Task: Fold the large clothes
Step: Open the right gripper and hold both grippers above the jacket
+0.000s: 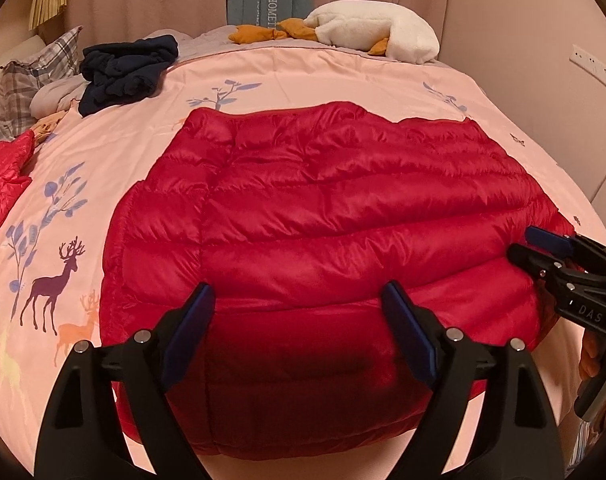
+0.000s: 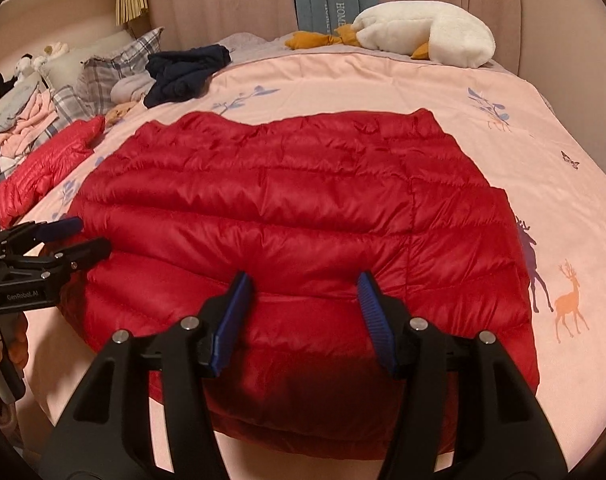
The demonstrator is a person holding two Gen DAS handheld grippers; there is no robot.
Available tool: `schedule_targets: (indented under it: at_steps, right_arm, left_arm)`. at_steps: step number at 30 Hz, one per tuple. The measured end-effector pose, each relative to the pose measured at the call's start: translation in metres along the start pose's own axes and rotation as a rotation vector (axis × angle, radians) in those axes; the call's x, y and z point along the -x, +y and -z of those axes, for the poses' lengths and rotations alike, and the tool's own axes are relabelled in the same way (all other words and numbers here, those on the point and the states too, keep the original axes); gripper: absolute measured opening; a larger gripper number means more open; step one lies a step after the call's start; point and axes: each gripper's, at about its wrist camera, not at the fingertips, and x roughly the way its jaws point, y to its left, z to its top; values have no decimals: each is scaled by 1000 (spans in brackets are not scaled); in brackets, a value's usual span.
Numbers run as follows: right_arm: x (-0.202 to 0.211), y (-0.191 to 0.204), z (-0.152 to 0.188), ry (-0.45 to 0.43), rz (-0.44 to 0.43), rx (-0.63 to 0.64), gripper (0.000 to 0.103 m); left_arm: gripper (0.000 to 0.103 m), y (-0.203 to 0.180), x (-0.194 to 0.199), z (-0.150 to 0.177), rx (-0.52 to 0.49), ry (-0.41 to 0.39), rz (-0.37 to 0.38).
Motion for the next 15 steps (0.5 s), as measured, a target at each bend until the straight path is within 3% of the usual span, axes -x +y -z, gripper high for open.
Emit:
schedule_targets:
  at_steps: [15]
  right_arm:
    - [28, -20, -2, -53, 26, -52, 59]
  left_arm:
    - [87, 7, 15, 6, 2, -5, -31]
